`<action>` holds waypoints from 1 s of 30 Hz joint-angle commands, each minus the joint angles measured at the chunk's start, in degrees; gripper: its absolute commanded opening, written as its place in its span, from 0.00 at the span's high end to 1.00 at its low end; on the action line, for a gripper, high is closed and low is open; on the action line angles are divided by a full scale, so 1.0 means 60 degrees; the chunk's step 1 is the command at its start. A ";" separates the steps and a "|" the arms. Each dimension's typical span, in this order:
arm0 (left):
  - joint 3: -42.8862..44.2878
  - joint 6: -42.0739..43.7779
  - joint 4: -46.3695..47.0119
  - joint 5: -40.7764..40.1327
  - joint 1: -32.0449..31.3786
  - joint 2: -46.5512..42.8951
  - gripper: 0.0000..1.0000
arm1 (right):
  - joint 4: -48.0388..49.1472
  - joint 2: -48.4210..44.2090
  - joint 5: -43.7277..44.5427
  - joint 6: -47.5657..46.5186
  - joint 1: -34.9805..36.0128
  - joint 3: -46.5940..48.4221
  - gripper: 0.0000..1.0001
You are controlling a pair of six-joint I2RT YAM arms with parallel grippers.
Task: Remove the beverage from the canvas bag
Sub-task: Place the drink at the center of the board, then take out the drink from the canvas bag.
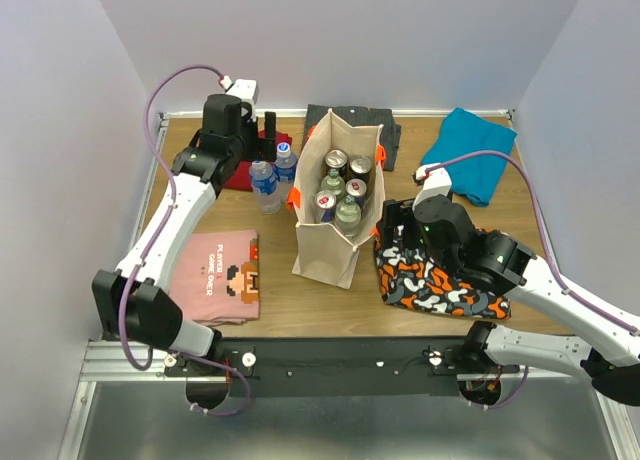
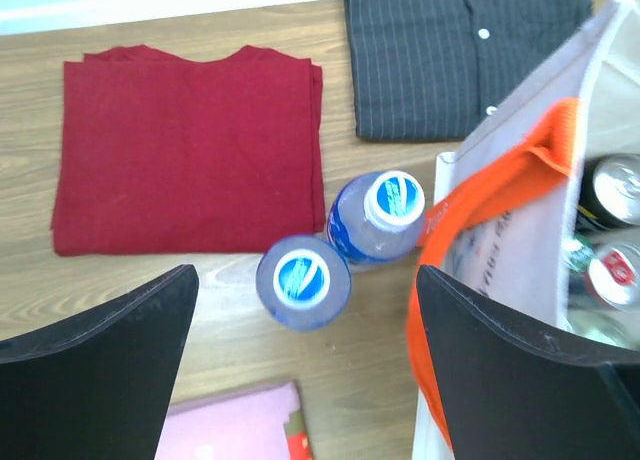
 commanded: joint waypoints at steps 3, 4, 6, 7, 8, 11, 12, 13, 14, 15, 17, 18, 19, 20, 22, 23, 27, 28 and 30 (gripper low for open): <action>0.1545 0.0245 -0.1954 0.0646 -0.0330 -0.1044 0.01 | -0.0327 -0.0121 0.0176 0.0283 0.0068 -0.0186 0.00; 0.1750 0.0275 -0.2217 0.0995 -0.0447 -0.1190 0.01 | -0.0356 -0.0136 0.0089 0.0313 0.0083 -0.0201 0.00; 0.1971 0.0203 -0.2424 0.1392 -0.0536 -0.1323 0.01 | -0.0503 -0.0107 0.0059 0.0357 0.0083 -0.0186 0.00; 0.2175 0.0115 -0.2599 0.1698 -0.0580 -0.1381 0.01 | -0.0547 -0.0063 -0.0014 0.0386 0.0083 -0.0186 0.00; 0.2307 0.0056 -0.2688 0.1803 -0.0754 -0.1396 0.01 | -0.0591 -0.0048 -0.0087 0.0372 0.0083 -0.0230 0.00; 0.2587 -0.0032 -0.2952 0.1775 -0.1310 -0.1382 0.01 | -0.0649 -0.0063 -0.0395 0.0313 0.0083 -0.0289 0.00; 0.2602 -0.0047 -0.2981 0.1717 -0.1487 -0.1353 0.01 | -0.0664 -0.0063 -0.0424 0.0328 0.0083 -0.0303 0.00; 0.2645 -0.0047 -0.3054 0.1658 -0.1619 -0.1280 0.01 | -0.0693 -0.0092 -0.0453 0.0313 0.0068 -0.0318 0.00; 0.2675 -0.0076 -0.3084 0.1556 -0.1751 -0.1236 0.01 | -0.0810 -0.0106 -0.0454 0.0313 0.0068 -0.0318 0.00; 0.2690 -0.0091 -0.3084 0.1497 -0.2056 -0.1192 0.01 | -0.0883 -0.0136 -0.0454 0.0328 0.0068 -0.0318 0.00; 0.2733 -0.0164 -0.3055 0.1336 -0.2336 -0.1016 0.01 | -0.0986 -0.0209 -0.0468 0.0328 0.0068 -0.0377 0.00; 0.2734 -0.0178 -0.3040 0.1292 -0.2584 -0.0958 0.01 | -0.1001 -0.0325 -0.0468 0.0342 0.0068 -0.0406 0.00; 0.2763 -0.0193 -0.3026 0.1262 -0.2717 -0.0841 0.01 | -0.1001 -0.0384 -0.0468 0.0342 0.0083 -0.0493 0.00; 0.2806 -0.0208 -0.3025 0.1204 -0.2806 -0.0767 0.01 | -0.1045 -0.0443 -0.0468 0.0342 0.0083 -0.0508 0.00; 0.2909 -0.0310 -0.3040 0.1072 -0.3083 -0.0534 0.01 | -0.1089 -0.0531 -0.0512 0.0342 0.0068 -0.0538 0.00; 0.2982 -0.0310 -0.3055 0.1013 -0.3157 -0.0460 0.01 | -0.1162 -0.0546 -0.0527 0.0357 0.0083 -0.0552 0.00; 0.3333 -0.0369 -0.3245 0.0414 -0.3612 -0.0021 0.01 | -0.1221 -0.0692 -0.0571 0.0430 0.0083 -0.0611 0.00; 0.3378 -0.0355 -0.3332 0.0354 -0.3685 0.0125 0.01 | -0.1206 -0.0736 -0.0585 0.0430 0.0083 -0.0640 0.00; 0.3553 -0.0384 -0.3348 0.0252 -0.3919 0.0244 0.01 | -0.1177 -0.0824 -0.0600 0.0430 0.0083 -0.0655 0.00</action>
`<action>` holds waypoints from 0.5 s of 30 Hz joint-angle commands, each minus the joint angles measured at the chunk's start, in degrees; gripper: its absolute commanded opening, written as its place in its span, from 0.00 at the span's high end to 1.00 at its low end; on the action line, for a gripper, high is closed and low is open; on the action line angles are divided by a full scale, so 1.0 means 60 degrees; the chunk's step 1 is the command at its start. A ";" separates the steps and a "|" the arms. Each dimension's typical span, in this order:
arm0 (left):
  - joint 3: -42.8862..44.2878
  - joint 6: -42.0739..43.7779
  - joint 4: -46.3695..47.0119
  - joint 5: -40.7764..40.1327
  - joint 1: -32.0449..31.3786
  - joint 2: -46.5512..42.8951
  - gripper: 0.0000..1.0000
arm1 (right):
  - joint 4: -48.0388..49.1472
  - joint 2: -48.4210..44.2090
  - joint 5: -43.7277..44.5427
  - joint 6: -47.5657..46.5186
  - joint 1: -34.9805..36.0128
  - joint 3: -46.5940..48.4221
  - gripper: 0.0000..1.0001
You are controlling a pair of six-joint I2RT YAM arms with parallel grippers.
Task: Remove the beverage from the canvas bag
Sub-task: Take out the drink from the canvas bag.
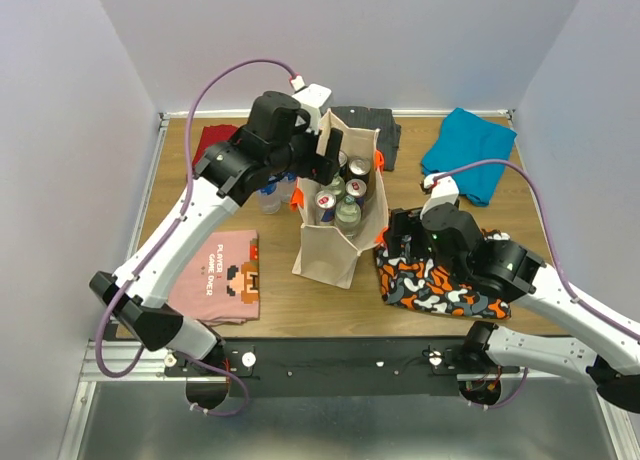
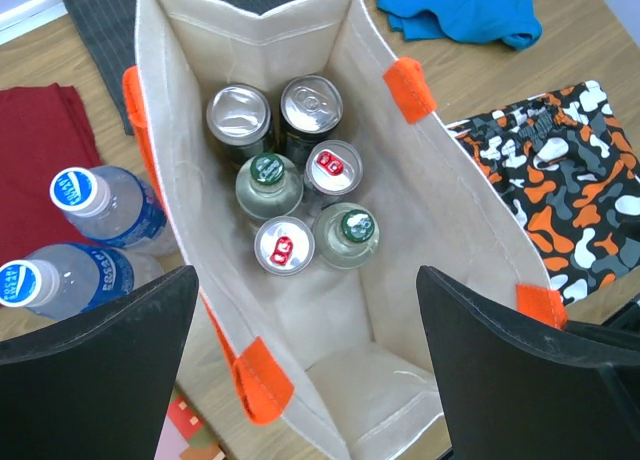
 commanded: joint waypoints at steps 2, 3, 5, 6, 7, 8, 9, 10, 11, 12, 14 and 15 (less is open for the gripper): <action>0.0640 -0.0172 -0.0215 -0.0630 -0.0601 0.0361 0.01 | -0.0605 -0.0234 -0.0280 0.0099 0.0068 -0.0225 0.00; 0.0669 -0.0202 -0.0200 -0.0631 -0.0675 0.0419 0.01 | -0.0605 -0.0249 -0.0280 0.0113 0.0068 -0.0196 0.00; 0.0698 -0.0231 -0.0156 -0.0674 -0.0822 0.0580 0.01 | -0.0533 -0.0293 -0.0280 0.0099 0.0068 -0.0225 0.00; 0.0684 -0.0246 -0.0142 -0.0718 -0.0967 0.0639 0.01 | -0.0503 -0.0336 -0.0280 0.0099 0.0083 -0.0225 0.00; 0.0699 -0.0260 -0.0156 -0.0777 -0.1027 0.0741 0.01 | -0.0459 -0.0337 -0.0265 0.0084 0.0068 -0.0225 0.00; 0.0684 -0.0290 -0.0156 -0.0806 -0.1100 0.0800 0.01 | -0.0415 -0.0351 -0.0251 0.0070 0.0068 -0.0211 0.00; 0.0684 -0.0304 -0.0171 -0.0879 -0.1202 0.0844 0.01 | -0.0400 -0.0352 -0.0236 0.0055 0.0068 -0.0196 0.00; 0.0684 -0.0319 -0.0214 -0.0938 -0.1276 0.0946 0.01 | -0.0386 -0.0352 -0.0207 0.0055 0.0068 -0.0167 0.00; 0.0670 -0.0319 -0.0244 -0.1011 -0.1320 0.0991 0.01 | -0.0342 -0.0352 -0.0163 0.0040 0.0068 -0.0167 0.00; 0.0669 -0.0348 -0.0259 -0.1099 -0.1378 0.1035 0.01 | -0.0342 -0.0352 -0.0134 0.0040 0.0083 -0.0138 0.00; 0.0597 -0.0407 -0.0288 -0.1201 -0.1510 0.1152 0.01 | -0.0356 -0.0352 0.0012 0.0040 0.0068 -0.0137 0.00; 0.0553 -0.0422 -0.0288 -0.1231 -0.1554 0.1181 0.01 | -0.0371 -0.0352 0.0042 0.0040 0.0068 -0.0137 0.00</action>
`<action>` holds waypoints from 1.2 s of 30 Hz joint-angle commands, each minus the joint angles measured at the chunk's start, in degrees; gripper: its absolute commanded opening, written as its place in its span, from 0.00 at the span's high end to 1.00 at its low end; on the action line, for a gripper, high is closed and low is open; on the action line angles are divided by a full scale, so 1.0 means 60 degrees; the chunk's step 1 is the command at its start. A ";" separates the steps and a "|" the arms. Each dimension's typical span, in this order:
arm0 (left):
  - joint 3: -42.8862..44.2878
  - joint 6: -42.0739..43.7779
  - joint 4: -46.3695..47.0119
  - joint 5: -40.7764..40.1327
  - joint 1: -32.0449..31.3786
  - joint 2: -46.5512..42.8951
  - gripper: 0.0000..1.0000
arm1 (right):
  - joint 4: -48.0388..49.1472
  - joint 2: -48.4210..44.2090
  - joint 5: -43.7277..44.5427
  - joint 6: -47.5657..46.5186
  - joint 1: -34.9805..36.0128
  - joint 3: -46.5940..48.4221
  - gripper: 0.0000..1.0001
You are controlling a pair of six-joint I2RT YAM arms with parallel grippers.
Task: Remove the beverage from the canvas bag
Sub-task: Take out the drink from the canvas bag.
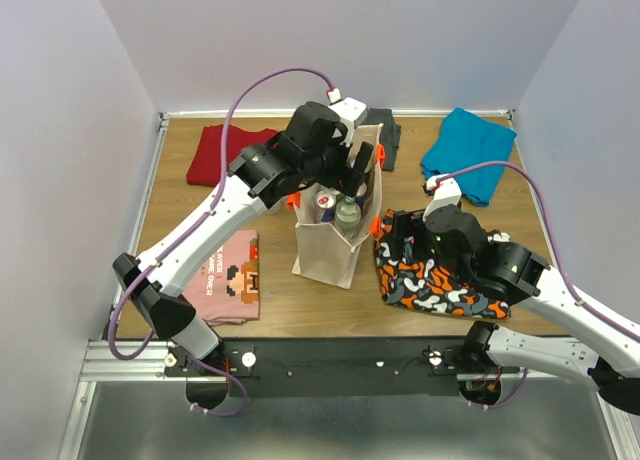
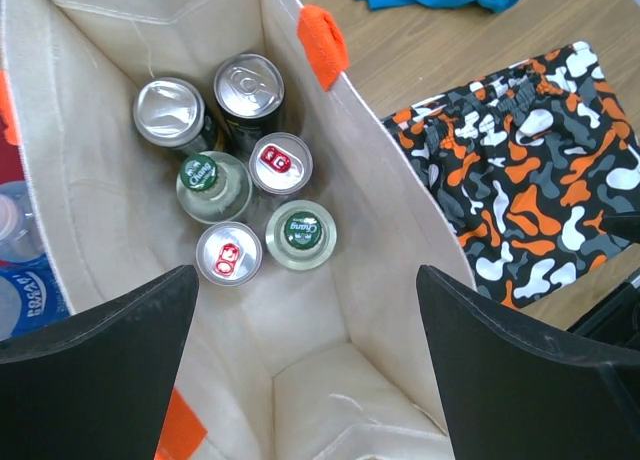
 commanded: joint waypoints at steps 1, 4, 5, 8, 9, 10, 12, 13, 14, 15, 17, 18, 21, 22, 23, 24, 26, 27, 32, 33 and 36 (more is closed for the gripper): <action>0.0021 -0.0272 -0.0201 -0.0557 -0.0276 0.0285 0.01 | -0.0229 -0.0115 0.0192 0.0022 0.0083 -0.0090 0.00; -0.0257 -0.0506 -0.0099 -0.0805 -0.0379 0.0272 0.01 | -0.0375 -0.0217 0.0717 0.0227 0.0068 -0.0017 0.00; -0.0490 -0.0551 -0.0054 -0.0836 -0.0393 0.0242 0.01 | -0.0564 -0.0304 0.1285 0.0503 0.0068 0.0041 0.00; -0.0872 -0.0682 0.0092 -0.1025 -0.0393 0.0110 0.01 | -0.0814 -0.0553 0.2384 0.0783 0.0083 0.0363 0.00; -0.0917 -0.0726 0.0093 -0.1055 -0.0393 0.0110 0.01 | -0.0829 -0.0627 0.2636 0.0813 0.0068 0.0451 0.00; -0.0946 -0.0756 0.0136 -0.1056 -0.0393 0.0124 0.01 | -0.0829 -0.0685 0.2870 0.0842 0.0068 0.0582 0.00; -0.1034 -0.0814 0.0166 -0.1157 -0.0422 0.0139 0.01 | -0.0684 -0.0861 0.3472 0.0886 0.0068 0.0642 0.00; -0.1093 -0.0887 0.0224 -0.1361 -0.0452 0.0110 0.01 | -0.0625 -0.0905 0.3647 0.0872 0.0068 0.0671 0.00; -0.1224 -0.0917 0.0282 -0.1479 -0.0452 0.0052 0.01 | -0.0508 -0.0935 0.3954 0.0828 0.0068 0.0657 0.00; -0.1298 -0.0932 0.0370 -0.1640 -0.0452 -0.0007 0.01 | -0.0464 -0.0950 0.4058 0.0784 0.0068 0.0657 0.00; -0.1575 -0.1005 0.0750 -0.1875 -0.0452 -0.0285 0.01 | -0.0565 -0.0935 0.4481 0.0943 0.0068 0.0671 0.00; -0.1649 -0.1034 0.0911 -0.1934 -0.0452 -0.0387 0.01 | -0.0653 -0.0892 0.4615 0.1148 0.0068 0.0686 0.00; -0.1650 -0.1181 0.1191 -0.1994 -0.0437 -0.0608 0.01 | -0.0712 -0.0862 0.4850 0.1443 0.0068 0.0657 0.00; -0.1606 -0.1210 0.1220 -0.1906 -0.0437 -0.0593 0.01 | -0.0712 -0.0862 0.4894 0.1486 0.0068 0.0643 0.00; -0.1475 -0.1239 0.1220 -0.1905 -0.0437 -0.0550 0.01 | -0.0683 -0.0818 0.4938 0.1472 0.0068 0.0613 0.00; -0.1402 -0.1298 0.1177 -0.1905 -0.0437 -0.0491 0.01 | -0.0581 -0.0789 0.4982 0.1400 0.0068 0.0541 0.00; -0.1197 -0.1284 0.1031 -0.1745 -0.0437 -0.0242 0.01 | -0.0464 -0.0600 0.4997 0.1239 0.0068 0.0467 0.00; -0.1080 -0.1283 0.0943 -0.1701 -0.0437 -0.0155 0.01 | -0.0449 -0.0497 0.5026 0.1238 0.0054 0.0438 0.00; -0.0975 -0.1078 0.0751 -0.1333 -0.0437 0.0052 0.01 | 0.0104 0.0148 0.4457 0.0816 -0.0587 0.0408 0.00; -0.1034 -0.1035 0.0781 -0.1334 -0.0437 0.0022 0.01 | 0.0195 0.0381 0.3918 0.0697 -0.0896 0.0394 0.00; -0.1210 -0.0903 0.0942 -0.1392 -0.0437 -0.0183 0.01 | 0.1028 0.0559 0.2210 -0.0121 -0.2768 0.0452 0.00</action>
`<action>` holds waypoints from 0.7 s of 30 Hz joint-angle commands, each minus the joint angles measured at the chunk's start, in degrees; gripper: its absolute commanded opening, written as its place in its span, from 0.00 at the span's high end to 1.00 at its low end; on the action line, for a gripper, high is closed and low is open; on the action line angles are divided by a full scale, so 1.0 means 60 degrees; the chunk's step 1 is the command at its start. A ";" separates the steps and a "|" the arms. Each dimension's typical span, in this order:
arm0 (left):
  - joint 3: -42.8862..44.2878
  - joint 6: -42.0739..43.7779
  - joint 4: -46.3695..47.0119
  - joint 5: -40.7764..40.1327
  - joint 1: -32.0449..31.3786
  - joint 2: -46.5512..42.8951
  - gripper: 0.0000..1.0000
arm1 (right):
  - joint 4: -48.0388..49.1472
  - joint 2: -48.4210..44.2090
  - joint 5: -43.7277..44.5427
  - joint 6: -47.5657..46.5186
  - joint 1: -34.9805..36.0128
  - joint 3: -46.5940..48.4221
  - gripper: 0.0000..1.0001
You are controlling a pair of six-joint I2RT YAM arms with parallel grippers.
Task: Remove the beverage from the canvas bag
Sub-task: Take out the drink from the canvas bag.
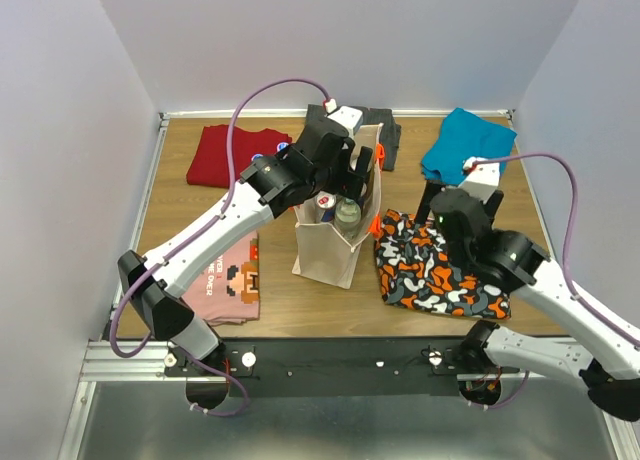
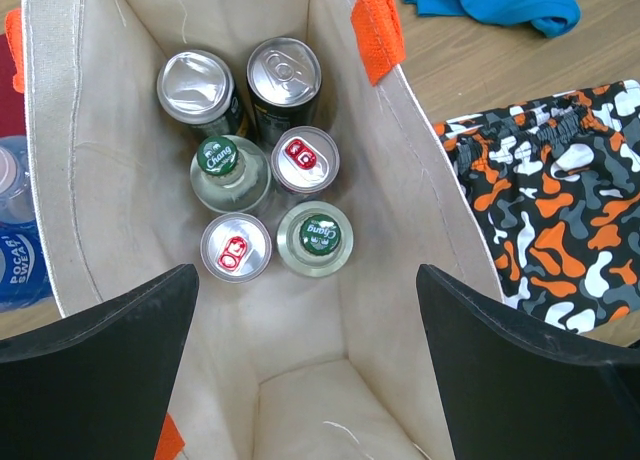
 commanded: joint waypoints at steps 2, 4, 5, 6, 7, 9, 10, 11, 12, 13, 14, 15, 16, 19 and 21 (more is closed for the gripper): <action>-0.0172 0.0259 0.0268 0.0123 -0.0033 -0.0307 0.01 | 0.1712 0.0526 -0.2967 -0.1596 -0.3573 0.0211 0.00; -0.0173 0.0362 0.0283 0.0152 -0.0033 -0.0337 0.01 | 0.1963 0.0993 -0.4053 -0.1876 -0.4327 0.0432 0.00; -0.0187 0.0391 0.0269 0.0167 -0.0033 -0.0337 0.01 | 0.2094 0.1199 -0.4332 -0.2153 -0.4780 0.0650 0.00; -0.0202 0.0406 0.0269 0.0167 -0.0033 -0.0352 0.01 | 0.2096 0.1405 -0.4856 -0.2170 -0.4973 0.0783 0.00; -0.0202 0.0421 0.0269 0.0210 -0.0033 -0.0323 0.01 | 0.2067 0.1682 -0.5181 -0.2171 -0.5149 0.0915 0.00; -0.0246 0.0436 0.0225 0.0255 -0.0033 -0.0308 0.01 | 0.2080 0.2094 -0.5955 -0.1952 -0.5545 0.1077 0.00; -0.0289 0.0436 0.0225 0.0284 -0.0033 -0.0308 0.01 | 0.2153 0.2110 -0.6163 -0.1922 -0.5604 0.1019 0.00; -0.0377 0.0436 0.0239 0.0313 -0.0033 -0.0308 0.01 | 0.2328 0.2037 -0.6281 -0.1849 -0.5648 0.0946 0.00; -0.0436 0.0450 0.0283 0.0313 -0.0033 -0.0322 0.01 | 0.2402 0.1993 -0.6399 -0.1848 -0.5649 0.0873 0.00; -0.0494 0.0450 0.0327 0.0328 -0.0033 -0.0380 0.01 | 0.2447 0.1964 -0.6429 -0.1848 -0.5649 0.0742 0.00; -0.0597 0.0450 0.0357 0.0314 -0.0033 -0.0395 0.01 | 0.2360 0.1963 -0.6429 -0.1892 -0.5707 0.0726 0.00; -0.0641 0.0450 0.0357 0.0328 -0.0033 -0.0410 0.01 | 0.2301 0.2050 -0.6487 -0.1921 -0.5765 0.0726 0.00; -0.0670 0.0436 0.0371 0.0343 -0.0033 -0.0410 0.01 | 0.2228 0.2109 -0.6575 -0.1951 -0.5839 0.0784 0.00; -0.0773 0.0406 0.0386 0.0401 -0.0033 -0.0483 0.01 | 0.2037 0.2198 -0.6970 -0.2082 -0.6176 0.0784 0.00; -0.0919 0.0392 0.0488 0.0474 -0.0033 -0.0542 0.01 | 0.2197 0.2096 -0.6986 -0.2214 -0.6264 0.0565 0.00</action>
